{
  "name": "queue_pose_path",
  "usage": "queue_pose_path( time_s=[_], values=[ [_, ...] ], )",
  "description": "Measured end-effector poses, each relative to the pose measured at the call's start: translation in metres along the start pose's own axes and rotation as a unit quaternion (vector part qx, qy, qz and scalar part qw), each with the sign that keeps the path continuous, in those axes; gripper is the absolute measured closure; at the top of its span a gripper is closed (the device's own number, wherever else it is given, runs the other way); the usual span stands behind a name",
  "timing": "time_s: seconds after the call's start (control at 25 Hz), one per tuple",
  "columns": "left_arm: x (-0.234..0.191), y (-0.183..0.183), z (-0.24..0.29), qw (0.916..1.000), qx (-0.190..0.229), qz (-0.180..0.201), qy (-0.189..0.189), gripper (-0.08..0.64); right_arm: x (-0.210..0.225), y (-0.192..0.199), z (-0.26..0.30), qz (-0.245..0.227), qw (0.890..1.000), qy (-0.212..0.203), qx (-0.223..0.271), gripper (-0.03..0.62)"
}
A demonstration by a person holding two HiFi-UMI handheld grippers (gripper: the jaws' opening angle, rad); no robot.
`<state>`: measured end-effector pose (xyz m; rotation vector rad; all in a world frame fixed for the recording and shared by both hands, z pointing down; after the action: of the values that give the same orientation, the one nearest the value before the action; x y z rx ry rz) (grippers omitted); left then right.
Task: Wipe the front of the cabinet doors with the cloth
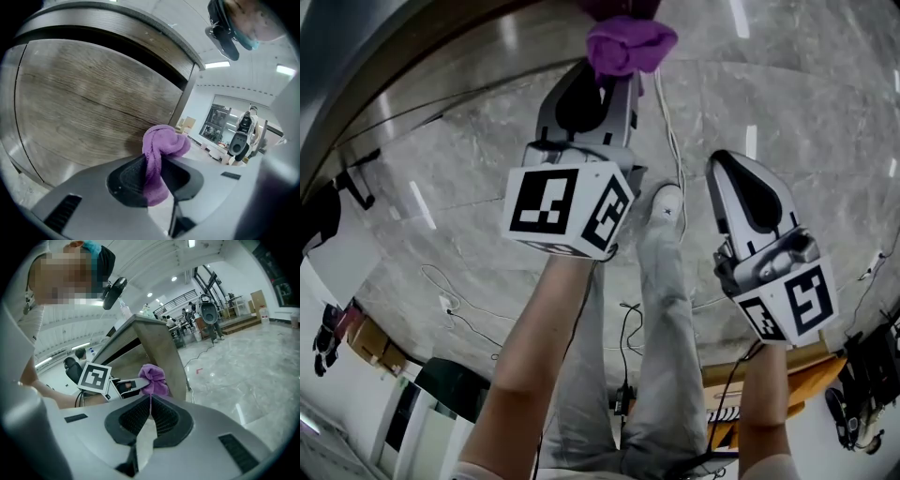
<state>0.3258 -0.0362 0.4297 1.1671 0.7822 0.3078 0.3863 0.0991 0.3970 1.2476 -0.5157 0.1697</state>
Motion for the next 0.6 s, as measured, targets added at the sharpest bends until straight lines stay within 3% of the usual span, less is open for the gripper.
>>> queue_pose_path(
  time_s=[0.28, 0.6],
  values=[
    [-0.025, -0.006, -0.009, 1.0000, -0.001, 0.001, 0.001, 0.481, -0.011, 0.005, 0.008, -0.006, 1.000, 0.003, -0.003, 0.563],
    [-0.093, -0.027, -0.045, 0.9996, 0.001, 0.000, -0.028, 0.482, -0.065, 0.021, 0.048, -0.015, 1.000, -0.021, -0.015, 0.563]
  ],
)
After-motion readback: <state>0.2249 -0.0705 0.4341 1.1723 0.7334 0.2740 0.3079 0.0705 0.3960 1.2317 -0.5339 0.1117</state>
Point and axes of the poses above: the fingertips, and each gripper's own axes: z forward along the fingers, x to its right, y out of its underside, the point moved 1 cm from there along -z, backward along the fingers, and after that the axes turned 14 degrees about x, right-handed, at the moved point
